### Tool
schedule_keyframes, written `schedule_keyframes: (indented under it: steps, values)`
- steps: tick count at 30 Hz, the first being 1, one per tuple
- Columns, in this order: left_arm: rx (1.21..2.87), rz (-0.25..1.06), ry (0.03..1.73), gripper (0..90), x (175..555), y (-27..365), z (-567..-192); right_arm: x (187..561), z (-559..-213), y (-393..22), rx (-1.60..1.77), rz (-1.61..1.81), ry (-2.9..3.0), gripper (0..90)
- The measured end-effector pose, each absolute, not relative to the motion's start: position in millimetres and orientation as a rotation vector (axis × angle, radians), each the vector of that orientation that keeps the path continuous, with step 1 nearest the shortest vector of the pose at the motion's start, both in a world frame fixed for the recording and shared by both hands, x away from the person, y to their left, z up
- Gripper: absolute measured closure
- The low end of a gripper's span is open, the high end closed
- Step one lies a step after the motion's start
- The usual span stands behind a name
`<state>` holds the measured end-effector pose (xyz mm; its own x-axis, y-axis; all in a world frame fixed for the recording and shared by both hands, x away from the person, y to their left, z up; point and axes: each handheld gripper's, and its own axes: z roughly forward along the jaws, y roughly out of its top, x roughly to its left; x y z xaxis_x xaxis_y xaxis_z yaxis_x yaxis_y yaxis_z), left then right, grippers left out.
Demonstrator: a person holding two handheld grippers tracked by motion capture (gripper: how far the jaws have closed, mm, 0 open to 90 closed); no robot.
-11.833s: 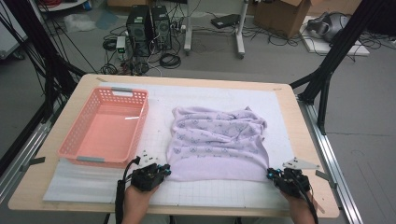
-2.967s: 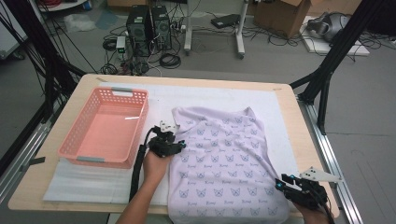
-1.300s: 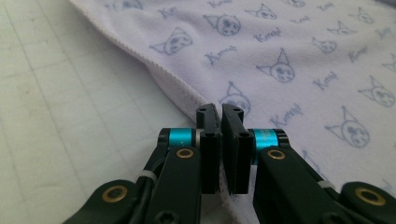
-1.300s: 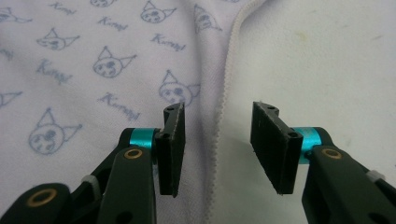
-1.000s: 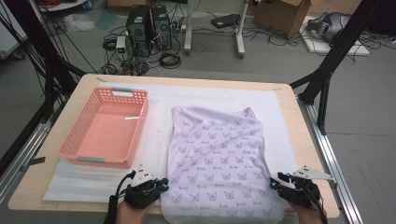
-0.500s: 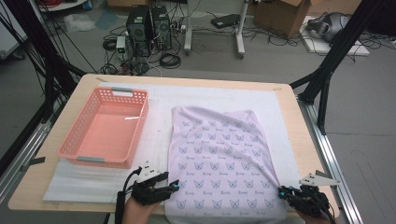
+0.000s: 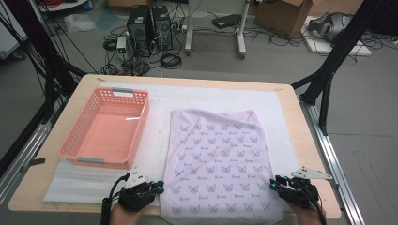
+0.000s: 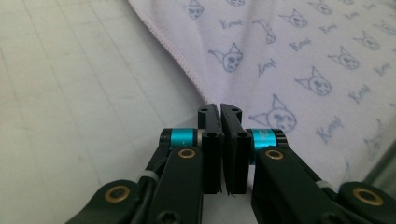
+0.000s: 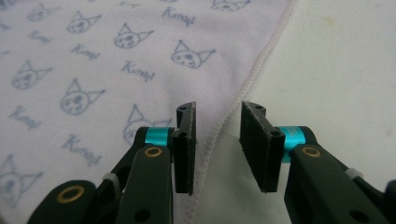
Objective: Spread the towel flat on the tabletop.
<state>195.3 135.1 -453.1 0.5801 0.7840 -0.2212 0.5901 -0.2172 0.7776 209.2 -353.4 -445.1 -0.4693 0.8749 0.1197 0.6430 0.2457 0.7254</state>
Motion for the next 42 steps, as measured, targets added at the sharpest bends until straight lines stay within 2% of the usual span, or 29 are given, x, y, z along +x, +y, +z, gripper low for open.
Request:
schedule_keyframes:
  steps: [1, 6, 10, 12, 14, 15, 17, 24, 27, 28, 30, 31, 33, 34, 42]
  values:
    - [1.907, 0.273, 1.104, 84.4, 195.3, 134.4, -453.4, 209.7, -445.0, -353.1, 1.404, 1.074, 2.239, 86.5]
    - [1.835, 0.262, 1.100, 57.4, 203.6, 128.0, -450.1, 200.6, -441.3, -357.9, 1.420, 1.025, 2.263, 88.3]
    - [1.829, 0.251, 1.085, 48.4, 216.4, 117.8, -448.7, 182.3, -439.3, -375.2, 1.447, 1.014, 2.264, 86.1]
    - [1.857, 0.224, 1.083, 47.3, 221.9, 108.8, -452.7, 179.7, -440.1, -377.0, 1.442, 1.030, 2.255, 72.6]
    - [1.887, 0.262, 1.070, 48.3, 221.2, 101.4, -455.5, 181.0, -439.0, -377.9, 1.444, 1.051, 2.230, 68.0]
    - [1.908, 0.305, 1.068, 61.0, 219.3, 99.7, -455.3, 181.8, -438.0, -377.8, 1.448, 1.060, 2.213, 67.7]
    - [1.918, 0.293, 1.086, 84.8, 217.8, 103.7, -454.5, 184.0, -436.9, -377.8, 1.460, 1.074, 2.183, 66.5]
    - [1.955, 0.294, 1.088, 86.0, 191.6, 132.0, -450.6, 192.1, -437.5, -376.8, 1.475, 1.097, 2.155, 66.0]
    - [1.944, 0.285, 1.072, 81.3, 184.2, 136.9, -451.7, 199.1, -436.9, -370.0, 1.470, 1.114, 2.153, 64.0]
    - [1.923, 0.287, 1.087, 75.9, 184.3, 137.6, -451.8, 202.4, -437.6, -366.5, 1.462, 1.112, 2.161, 63.7]
    - [1.889, 0.298, 1.107, 56.9, 186.7, 139.9, -451.4, 209.4, -440.3, -357.6, 1.448, 1.102, 2.181, 63.8]
    - [1.862, 0.301, 1.106, 54.9, 187.7, 140.7, -451.4, 212.9, -441.7, -353.2, 1.441, 1.093, 2.194, 64.8]
    - [1.835, 0.309, 1.100, 48.9, 190.2, 140.6, -451.0, 217.8, -444.6, -346.3, 1.424, 1.042, 2.220, 76.9]
    - [1.834, 0.305, 1.095, 48.1, 191.9, 139.7, -450.9, 217.7, -443.6, -345.0, 1.411, 1.026, 2.221, 87.8]
    - [1.813, 0.296, 1.080, 45.0, 210.7, 129.6, -450.7, 191.5, -437.4, -370.2, 1.440, 0.927, 2.231, 88.5]
